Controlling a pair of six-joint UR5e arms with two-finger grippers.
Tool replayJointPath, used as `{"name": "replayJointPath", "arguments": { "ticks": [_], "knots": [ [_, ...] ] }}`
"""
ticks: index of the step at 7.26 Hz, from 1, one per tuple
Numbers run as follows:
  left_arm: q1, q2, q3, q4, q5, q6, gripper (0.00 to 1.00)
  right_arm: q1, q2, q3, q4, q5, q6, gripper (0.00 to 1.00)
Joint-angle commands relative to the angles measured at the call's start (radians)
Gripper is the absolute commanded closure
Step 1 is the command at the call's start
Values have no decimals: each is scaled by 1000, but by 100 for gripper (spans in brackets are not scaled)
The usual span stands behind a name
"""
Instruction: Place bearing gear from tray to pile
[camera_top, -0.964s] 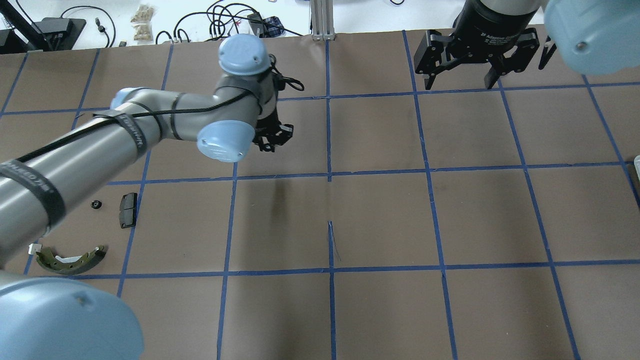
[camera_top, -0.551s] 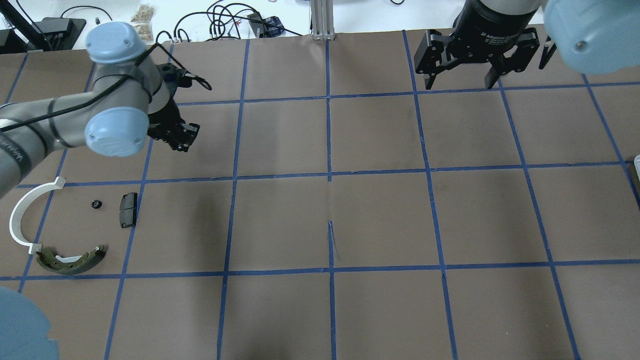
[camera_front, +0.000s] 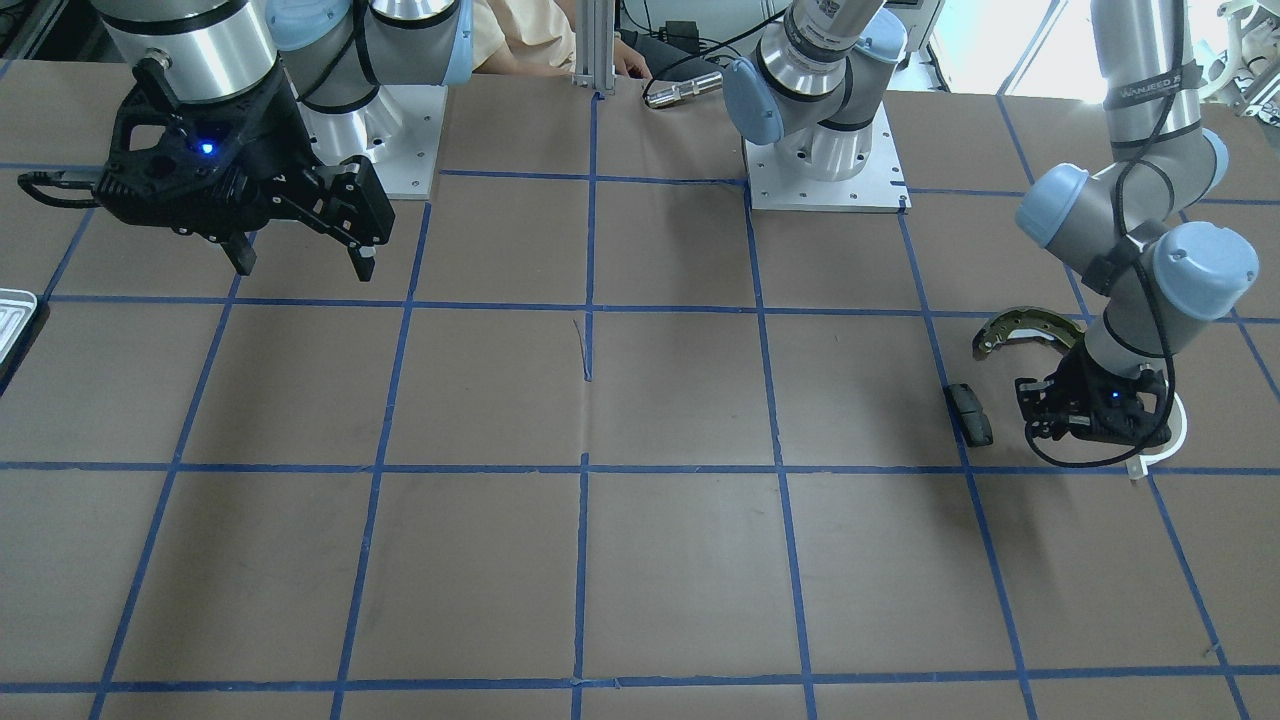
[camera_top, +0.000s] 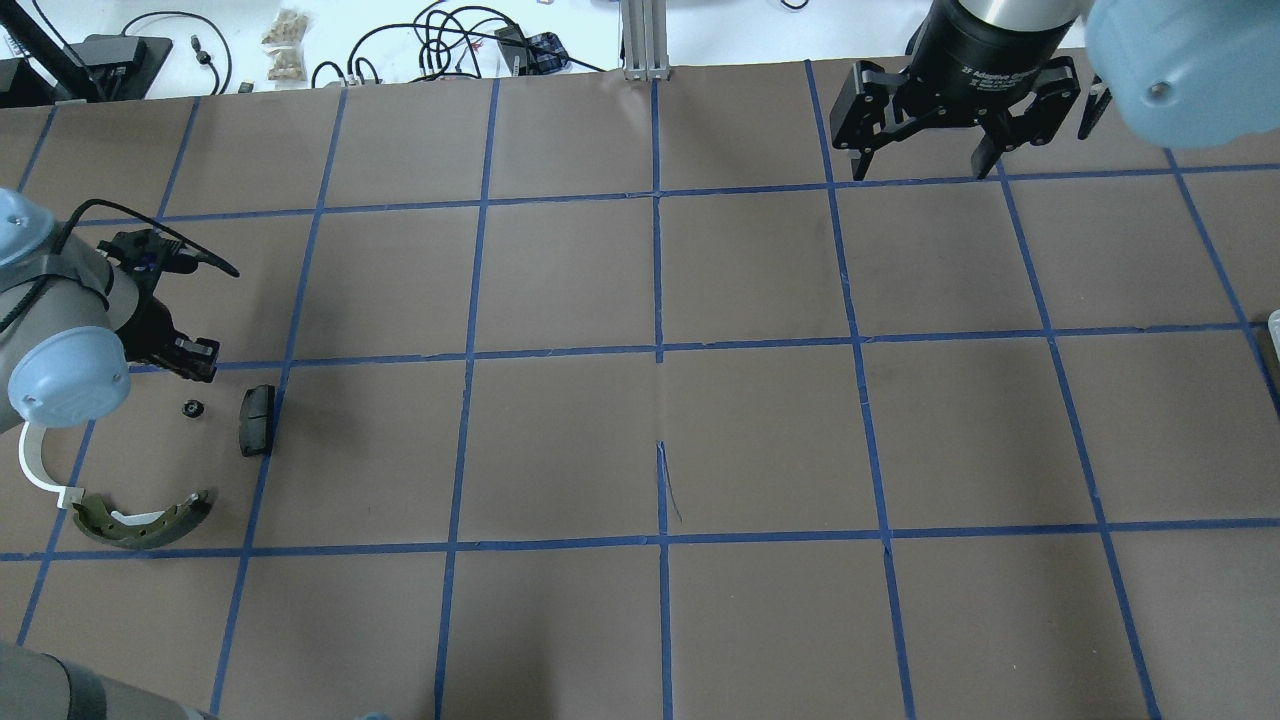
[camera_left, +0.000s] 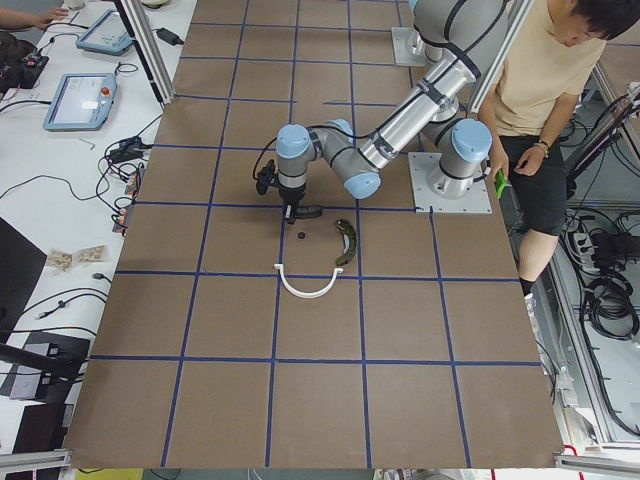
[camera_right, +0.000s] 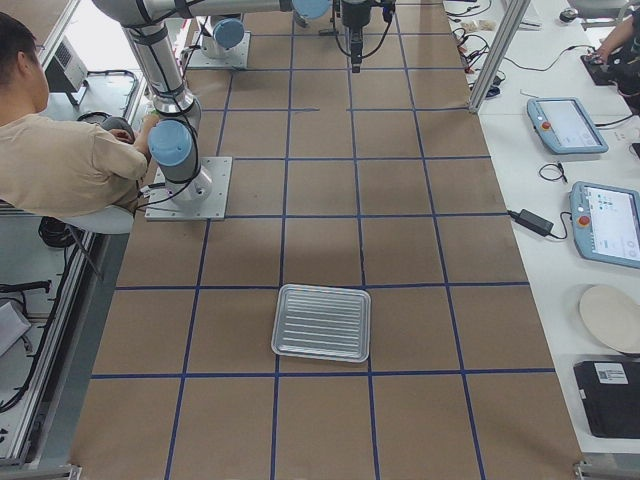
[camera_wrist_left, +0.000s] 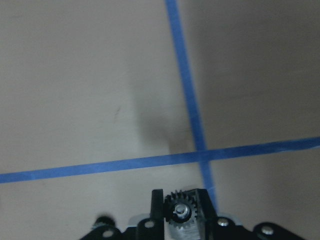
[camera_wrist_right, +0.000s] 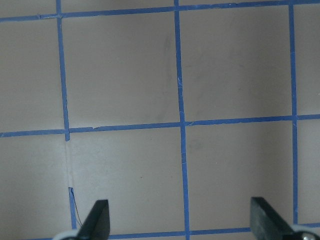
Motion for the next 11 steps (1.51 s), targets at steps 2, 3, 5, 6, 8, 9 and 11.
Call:
{"name": "replayJointPath", "arguments": {
  "ticks": [2, 3, 5, 6, 8, 9, 11],
  "knots": [
    [129, -27, -10, 18, -50, 158, 81, -3, 0, 0, 2, 1, 0, 0],
    [129, -44, -13, 18, -56, 157, 76, -3, 0, 0, 0, 0, 0, 0],
    [128, -58, -13, 18, -77, 145, 71, -3, 0, 0, -1, 1, 0, 0],
    [128, -61, -13, 18, -82, 148, 55, -3, 0, 0, -3, 1, -1, 0],
    [128, -58, -8, 18, -84, 146, 8, -3, 0, 0, 0, 1, 0, 0],
    [128, -49, -3, 18, -84, 149, 5, -3, 0, 0, -1, 1, 0, 0],
    [117, -6, 0, 7, -76, 148, 4, -3, 0, 0, 2, 1, 0, 0]
  ]
}}
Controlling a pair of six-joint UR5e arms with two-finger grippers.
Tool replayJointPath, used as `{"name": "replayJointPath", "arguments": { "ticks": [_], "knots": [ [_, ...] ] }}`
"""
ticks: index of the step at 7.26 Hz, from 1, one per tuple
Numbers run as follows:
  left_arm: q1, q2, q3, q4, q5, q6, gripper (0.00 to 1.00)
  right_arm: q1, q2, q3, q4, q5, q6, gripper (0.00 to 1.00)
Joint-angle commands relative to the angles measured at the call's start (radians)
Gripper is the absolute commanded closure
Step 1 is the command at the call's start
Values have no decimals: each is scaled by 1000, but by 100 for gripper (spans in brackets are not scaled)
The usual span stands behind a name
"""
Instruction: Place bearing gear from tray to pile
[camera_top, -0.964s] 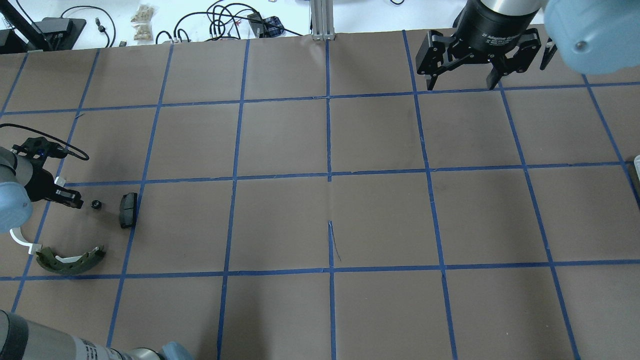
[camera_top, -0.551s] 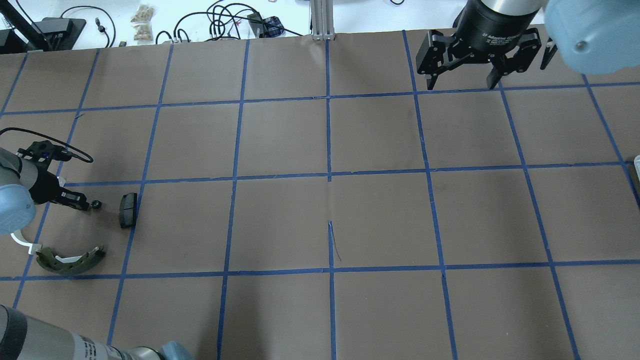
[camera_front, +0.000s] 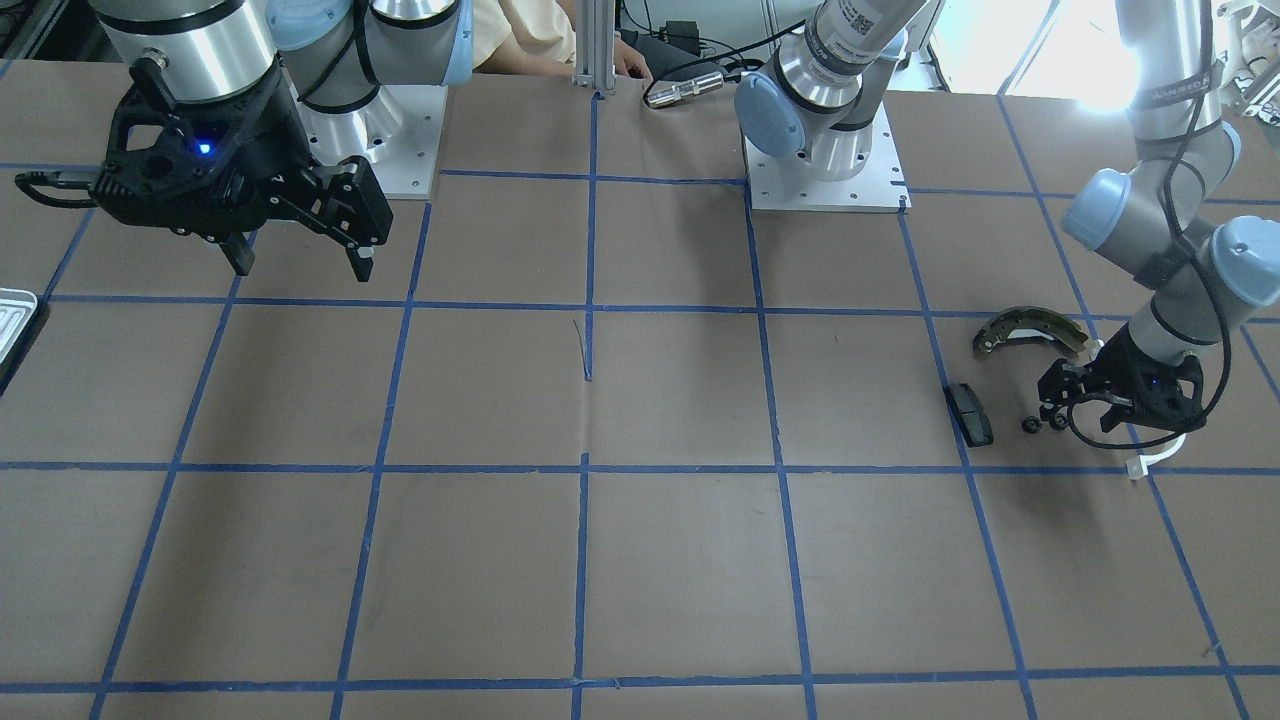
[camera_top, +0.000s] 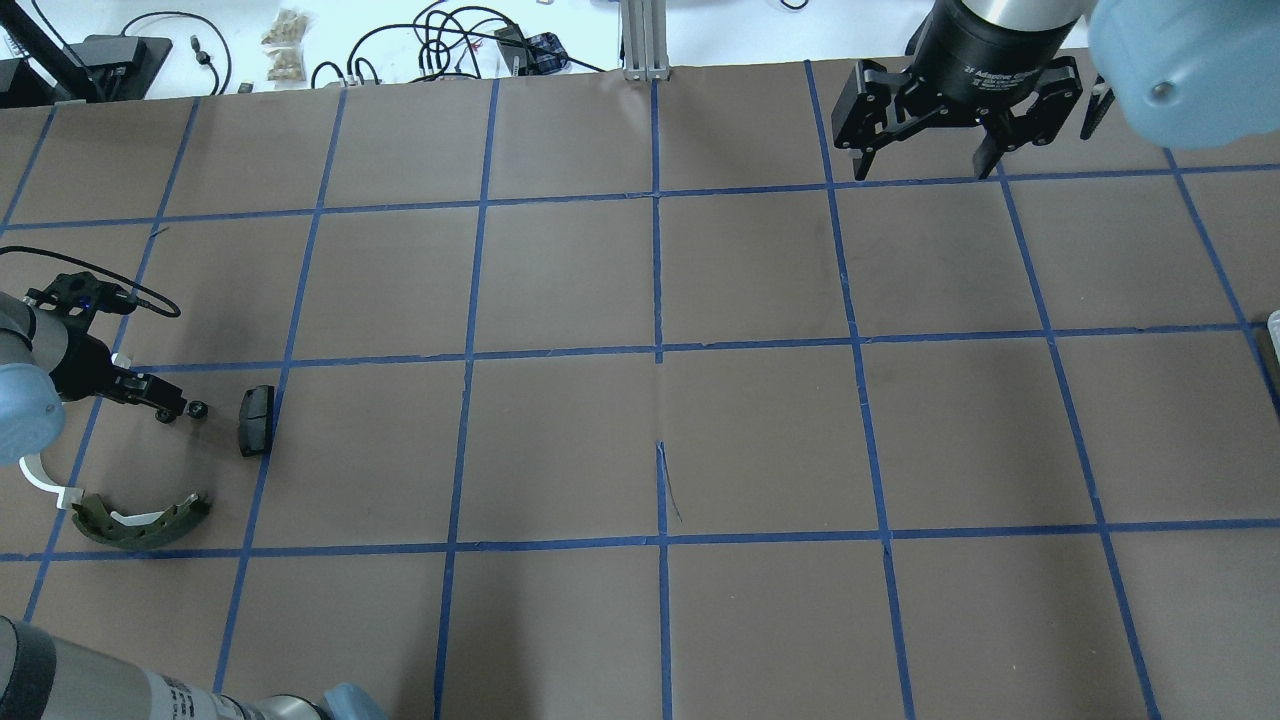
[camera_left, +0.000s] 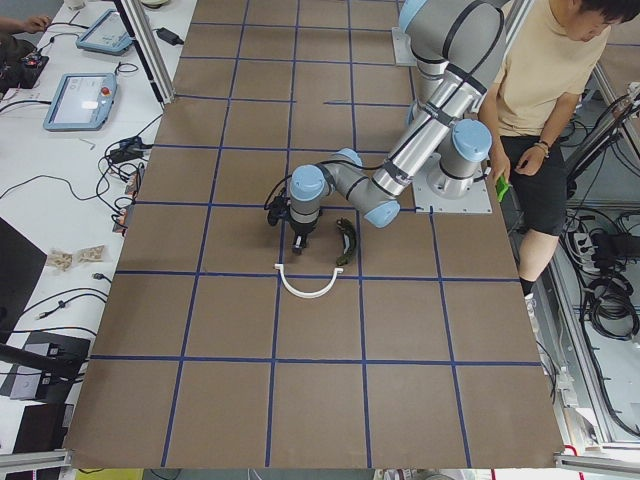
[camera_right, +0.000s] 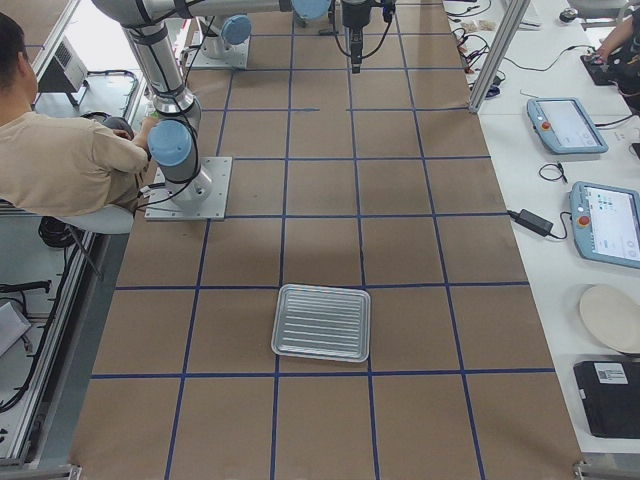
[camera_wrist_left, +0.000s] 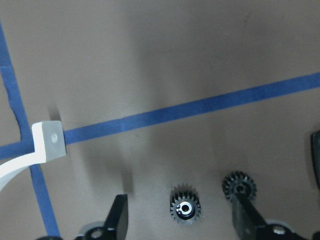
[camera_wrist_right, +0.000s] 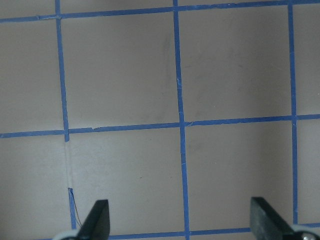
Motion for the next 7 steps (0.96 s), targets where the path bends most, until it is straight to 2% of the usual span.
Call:
{"name": "replayJointPath", "arguments": {
  "ticks": [1, 3, 4, 5, 6, 7],
  "knots": [
    [-40, 56, 2, -10, 8, -14, 4, 0, 0, 0, 0, 0, 0, 0],
    [-176, 136, -1, -16, 14, -261, 4, 0, -2, 0, 0, 0, -1, 0],
    [-274, 181, 5, -77, 18, -366, 4, 2, -2, 0, 5, 0, 0, 0],
    [-377, 228, 36, -159, 69, -508, 4, 2, -2, 0, 3, 0, 0, 0],
    [-472, 270, 106, -297, 78, -669, 4, 2, -2, 0, 3, 0, 0, 0],
    [-582, 293, 225, -474, 78, -895, 4, 2, -2, 0, 2, 0, 0, 0]
  ]
}}
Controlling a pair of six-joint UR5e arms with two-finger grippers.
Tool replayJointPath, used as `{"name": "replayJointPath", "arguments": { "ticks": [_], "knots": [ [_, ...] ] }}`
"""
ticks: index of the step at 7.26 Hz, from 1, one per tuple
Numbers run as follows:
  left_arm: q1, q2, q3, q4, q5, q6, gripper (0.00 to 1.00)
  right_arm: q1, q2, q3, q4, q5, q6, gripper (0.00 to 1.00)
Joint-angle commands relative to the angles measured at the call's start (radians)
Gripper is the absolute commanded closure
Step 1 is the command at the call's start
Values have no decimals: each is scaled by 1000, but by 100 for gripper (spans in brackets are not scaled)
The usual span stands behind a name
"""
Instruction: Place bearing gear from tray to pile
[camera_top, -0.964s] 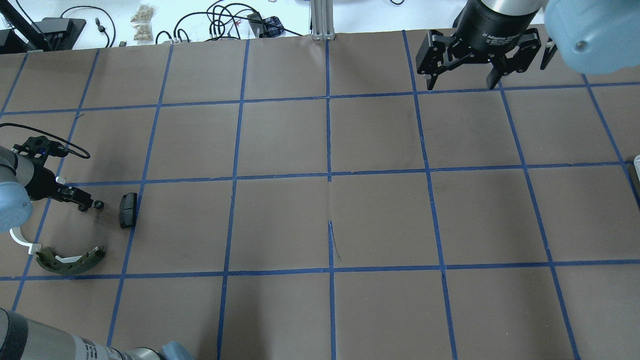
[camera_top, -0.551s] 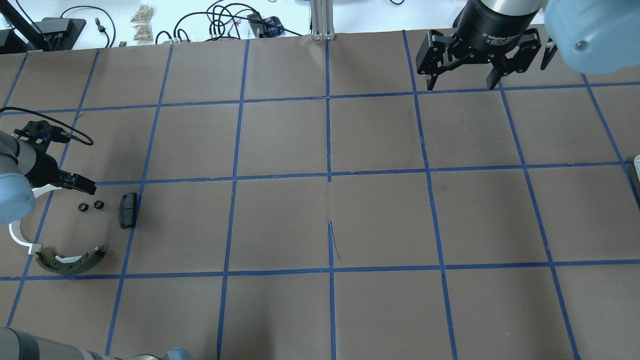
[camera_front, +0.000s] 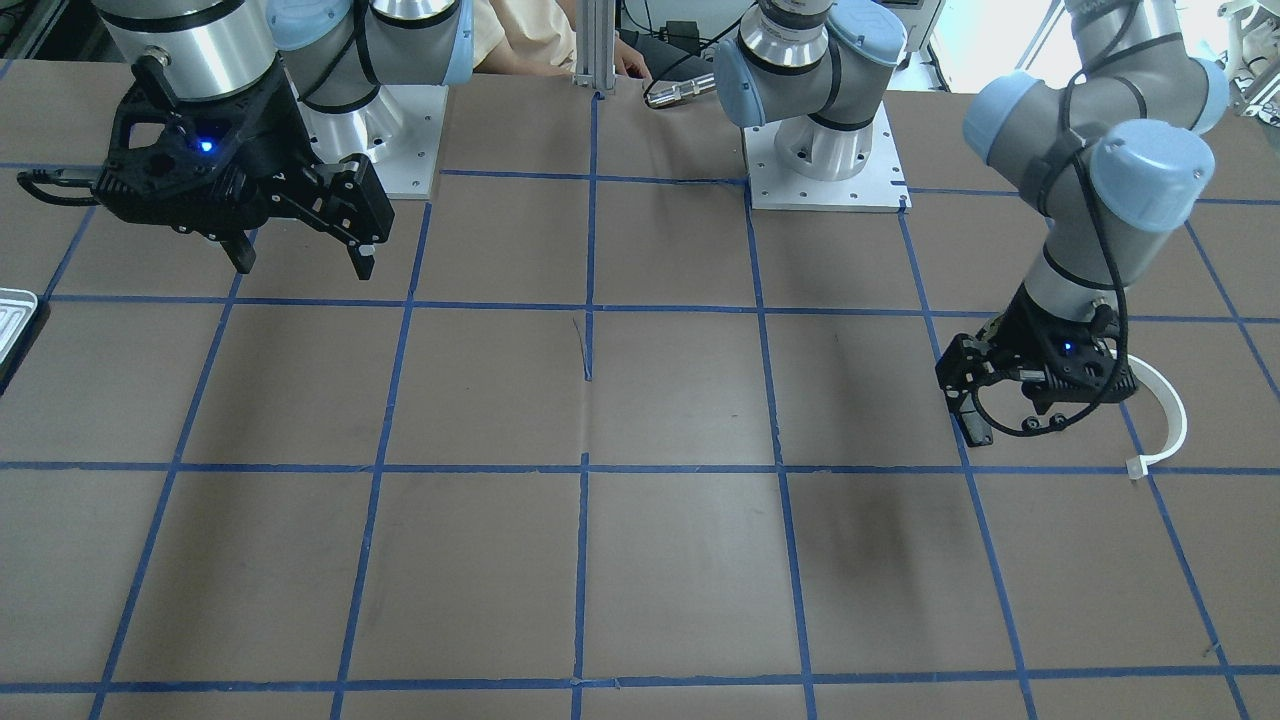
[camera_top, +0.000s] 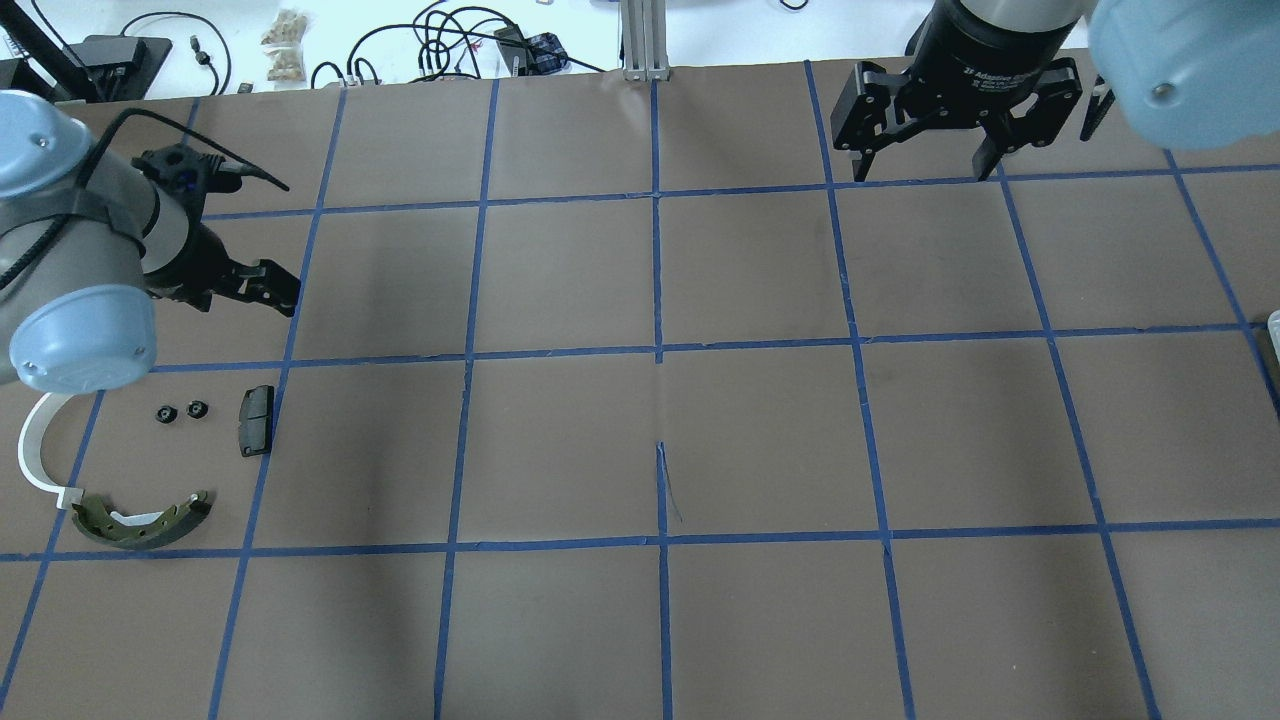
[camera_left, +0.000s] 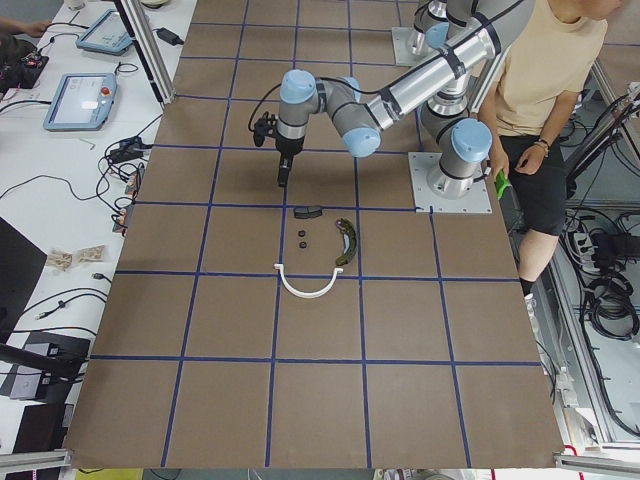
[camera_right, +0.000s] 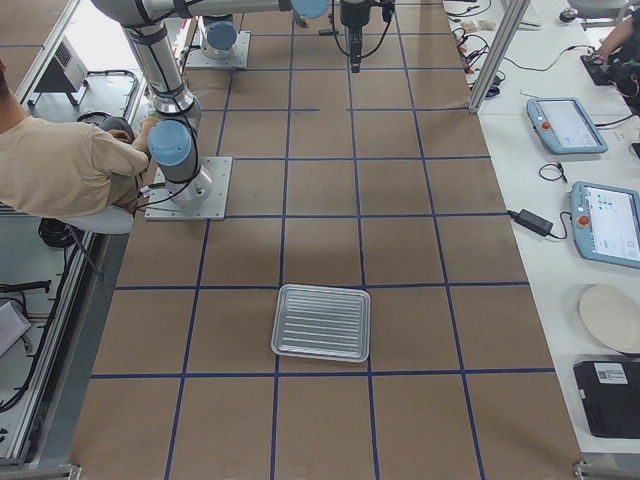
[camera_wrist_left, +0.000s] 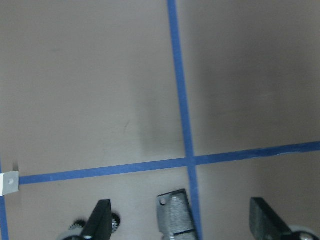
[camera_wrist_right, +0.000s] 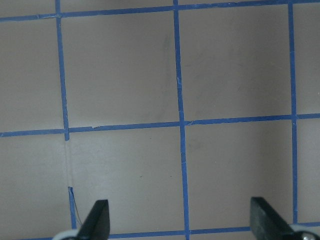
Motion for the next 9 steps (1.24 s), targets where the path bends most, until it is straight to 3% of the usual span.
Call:
{"name": "replayJointPath", "arguments": {
  "ticks": [1, 2, 4, 6, 7, 9],
  "knots": [
    [-234, 43, 234, -345, 12, -352, 0, 0, 0, 0, -1, 0, 0, 0],
    [-307, 52, 314, -441, 82, -365, 0, 0, 0, 0, -1, 0, 0, 0],
    [-329, 90, 318, -477, 88, -320, 0, 0, 0, 0, 0, 0, 0, 0],
    [-303, 107, 331, -482, 47, -281, 0, 0, 0, 0, 0, 0, 0, 0],
    [-268, 109, 333, -515, -46, -248, 0, 0, 0, 0, -1, 0, 0, 0],
    [-249, 126, 365, -594, -46, -208, 0, 0, 0, 0, 2, 0, 0, 0]
  ]
}}
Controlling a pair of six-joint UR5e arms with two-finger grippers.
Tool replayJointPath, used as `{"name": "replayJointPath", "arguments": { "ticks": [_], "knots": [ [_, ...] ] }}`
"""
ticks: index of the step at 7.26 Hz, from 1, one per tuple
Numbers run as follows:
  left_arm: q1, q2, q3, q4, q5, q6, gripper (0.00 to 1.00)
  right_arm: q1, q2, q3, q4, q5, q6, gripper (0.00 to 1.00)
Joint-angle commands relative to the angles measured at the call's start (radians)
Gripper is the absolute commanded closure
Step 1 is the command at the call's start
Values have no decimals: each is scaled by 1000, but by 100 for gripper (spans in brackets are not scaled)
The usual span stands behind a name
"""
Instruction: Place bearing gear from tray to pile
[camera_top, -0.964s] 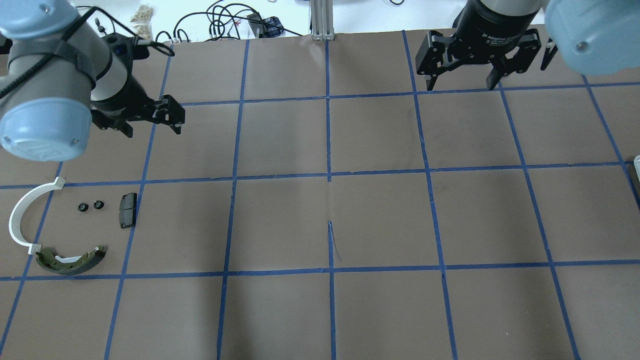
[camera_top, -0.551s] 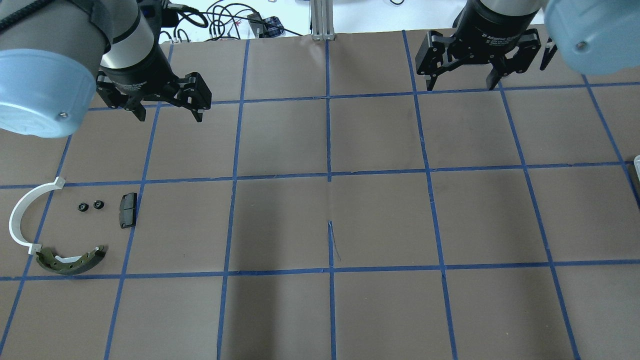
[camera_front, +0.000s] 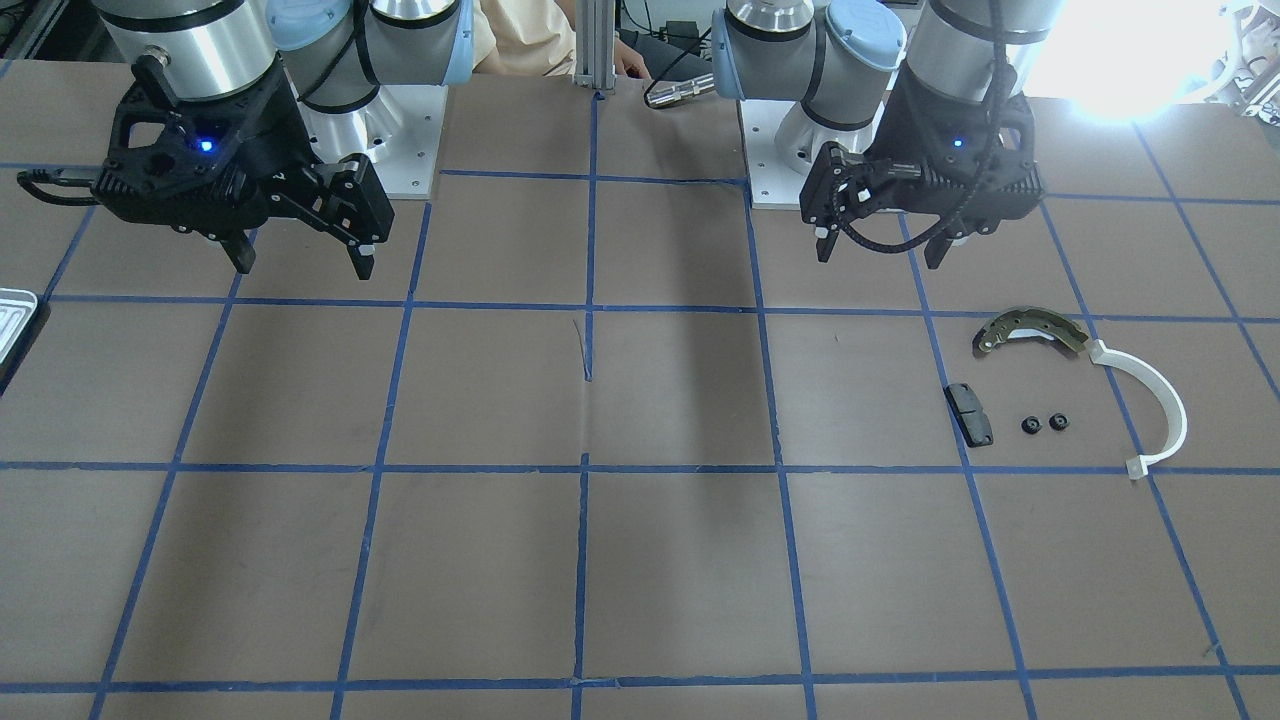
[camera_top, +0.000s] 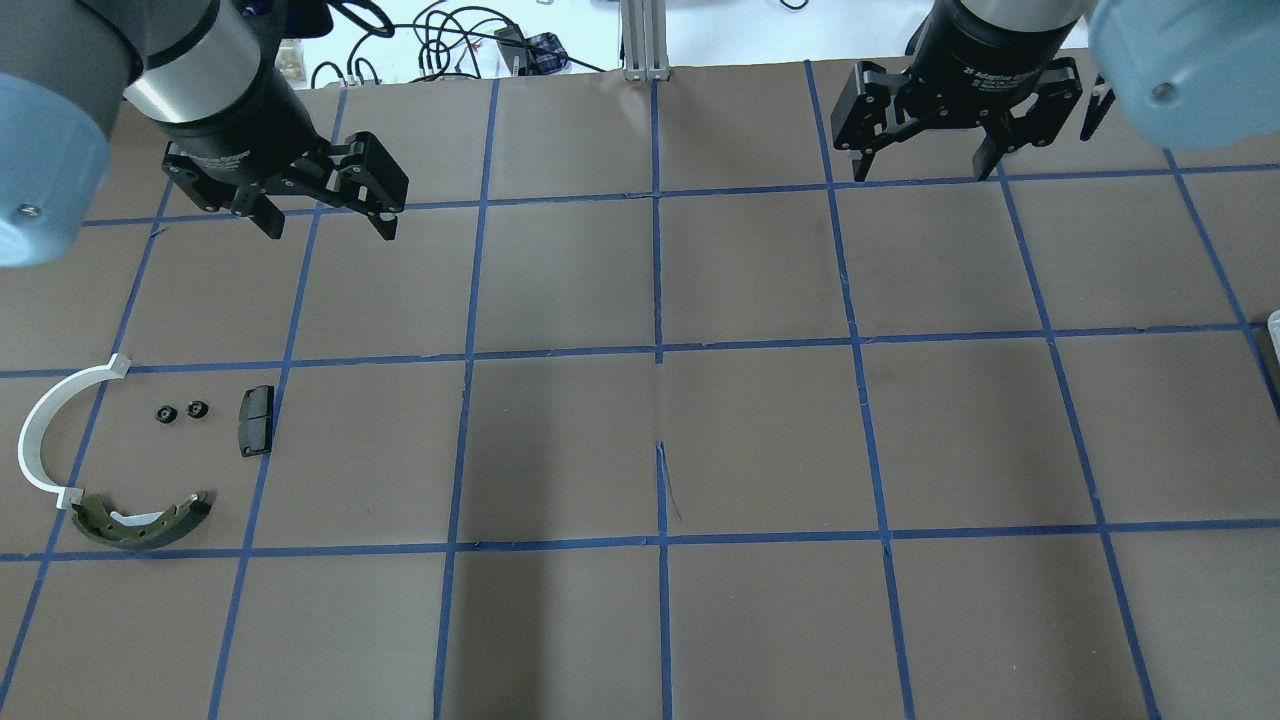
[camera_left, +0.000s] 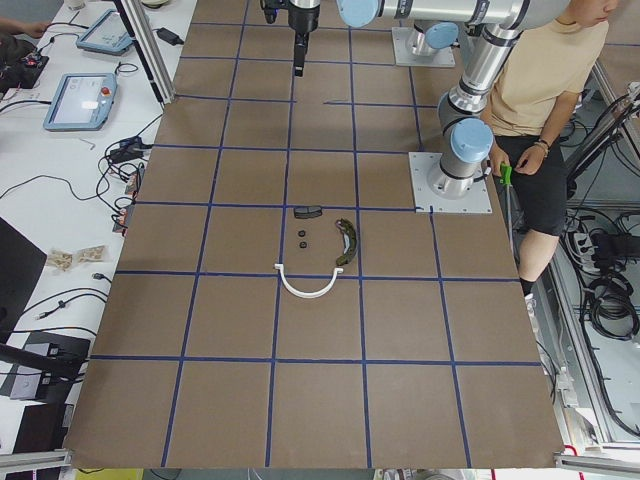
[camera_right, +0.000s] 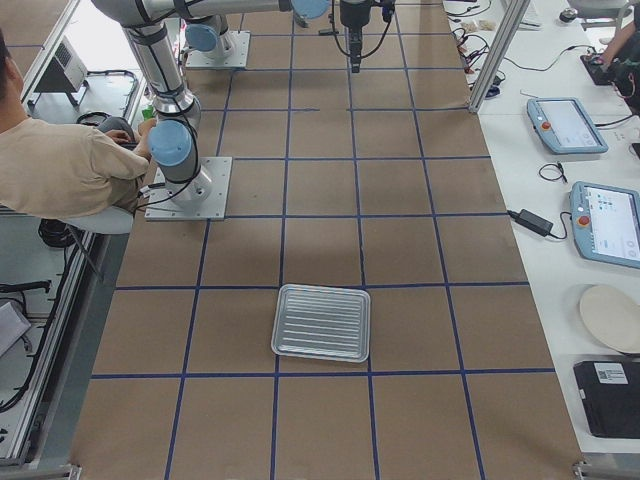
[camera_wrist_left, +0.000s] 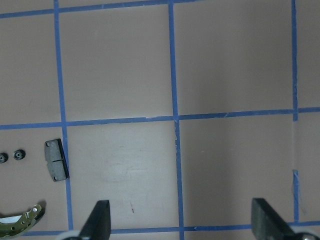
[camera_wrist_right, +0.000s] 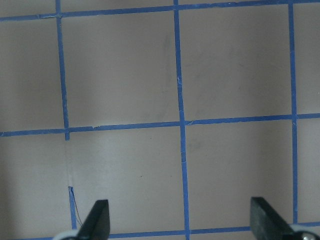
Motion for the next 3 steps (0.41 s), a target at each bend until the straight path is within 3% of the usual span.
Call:
{"name": "replayJointPath", "arguments": {
  "ticks": [1, 3],
  "knots": [
    [13, -13, 34, -70, -10, 8, 0, 0, 0, 0, 1, 0, 0, 0],
    [12, -14, 42, -98, -3, -1, 0, 0, 0, 0, 2, 0, 0, 0]
  ]
}}
